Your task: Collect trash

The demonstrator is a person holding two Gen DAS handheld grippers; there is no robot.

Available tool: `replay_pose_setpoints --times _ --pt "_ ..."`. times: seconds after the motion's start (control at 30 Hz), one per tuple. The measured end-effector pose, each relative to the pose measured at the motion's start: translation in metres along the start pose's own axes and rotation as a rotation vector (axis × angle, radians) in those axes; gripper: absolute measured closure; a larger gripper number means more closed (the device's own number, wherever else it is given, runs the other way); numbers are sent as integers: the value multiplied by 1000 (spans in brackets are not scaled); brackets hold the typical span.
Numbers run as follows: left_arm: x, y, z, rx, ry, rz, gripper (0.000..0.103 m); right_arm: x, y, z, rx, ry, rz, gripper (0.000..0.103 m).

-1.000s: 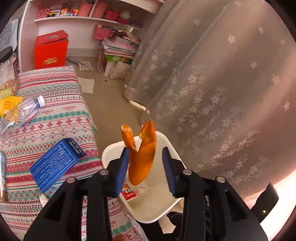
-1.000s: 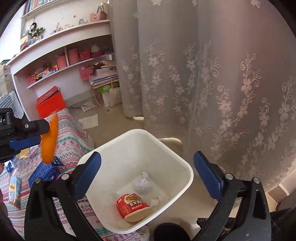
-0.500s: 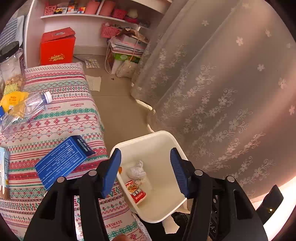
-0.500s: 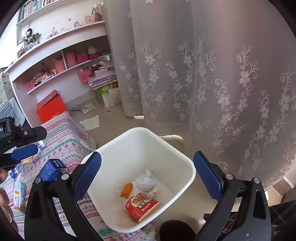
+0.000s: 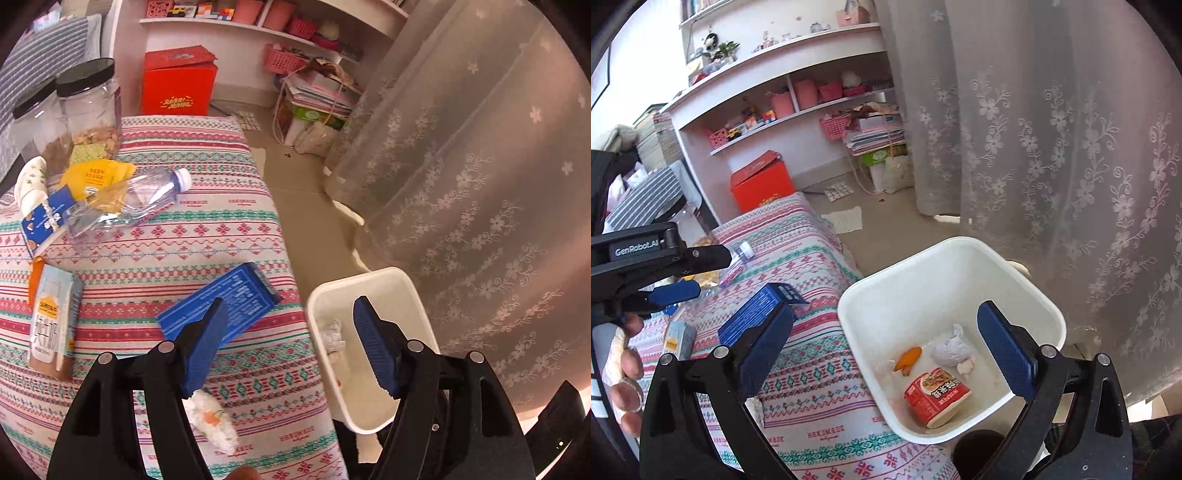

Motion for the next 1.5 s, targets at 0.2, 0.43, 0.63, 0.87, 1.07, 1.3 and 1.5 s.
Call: replay_pose_setpoints --times 0.2,0.43,0.63,0.87,1.07,1.3,1.5 --pt "83 -6 6 102 35 247 30 32 -11 -11 74 52 78 7" --pt "190 -13 -8 220 155 432 30 50 -26 -22 155 40 121 7" --pt "224 -20 -25 287 192 503 30 60 -33 -29 194 38 147 7" --pt "207 -34 -29 319 135 451 35 62 -38 -34 224 40 158 7" --pt "209 -55 -36 347 155 476 35 62 -40 -34 244 28 160 7" --pt "214 -38 -36 293 193 440 44 79 -35 -34 245 39 184 7" --pt "231 55 -20 110 269 429 44 124 -30 -42 271 136 270 7"
Point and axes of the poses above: each gripper's, at about its wrist camera, not at the fingertips, and y roughly against the way its jaws point, x to its left, z to its top, the point moved 7 cm from there along -y, roughly the way its jaws point, and after that the axes turned 3 degrees about -x, right-handed, at the moved point
